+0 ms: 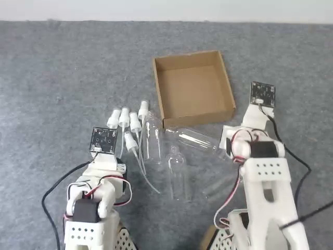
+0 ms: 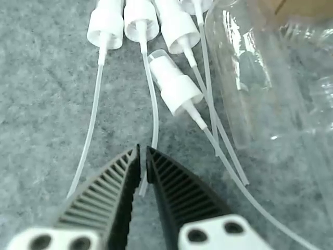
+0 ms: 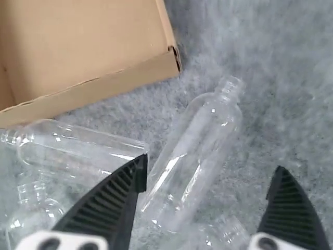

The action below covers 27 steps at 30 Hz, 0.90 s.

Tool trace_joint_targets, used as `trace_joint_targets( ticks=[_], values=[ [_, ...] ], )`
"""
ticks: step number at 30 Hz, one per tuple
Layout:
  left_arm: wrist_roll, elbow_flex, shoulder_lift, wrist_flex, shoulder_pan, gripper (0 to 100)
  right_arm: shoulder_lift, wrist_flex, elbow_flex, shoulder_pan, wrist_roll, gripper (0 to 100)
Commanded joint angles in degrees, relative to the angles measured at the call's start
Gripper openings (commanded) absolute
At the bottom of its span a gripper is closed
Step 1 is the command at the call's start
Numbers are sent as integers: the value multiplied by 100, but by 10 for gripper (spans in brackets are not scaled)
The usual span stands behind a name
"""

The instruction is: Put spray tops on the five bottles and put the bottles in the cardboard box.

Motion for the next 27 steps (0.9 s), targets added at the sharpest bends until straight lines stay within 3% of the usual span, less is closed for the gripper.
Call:
trace_joint_targets(
  ticks=[1,13,18,24,27],
  values=[
    [44,-40,-114,9,18,13,567,-224,-545,-22,-158,286],
    [44,-40,-114,9,18,13,2299,-435,-1178,-4,-448,254],
    [44,-40,-114,9,18,13,2527,-435,-1178,418,-448,252],
    [44,-40,-114,9,18,13,2545,-637,-1204,1015,-404,113],
    [44,-40,-114,9,18,13,2501,-848,-1204,1244,-360,103]
  ],
)
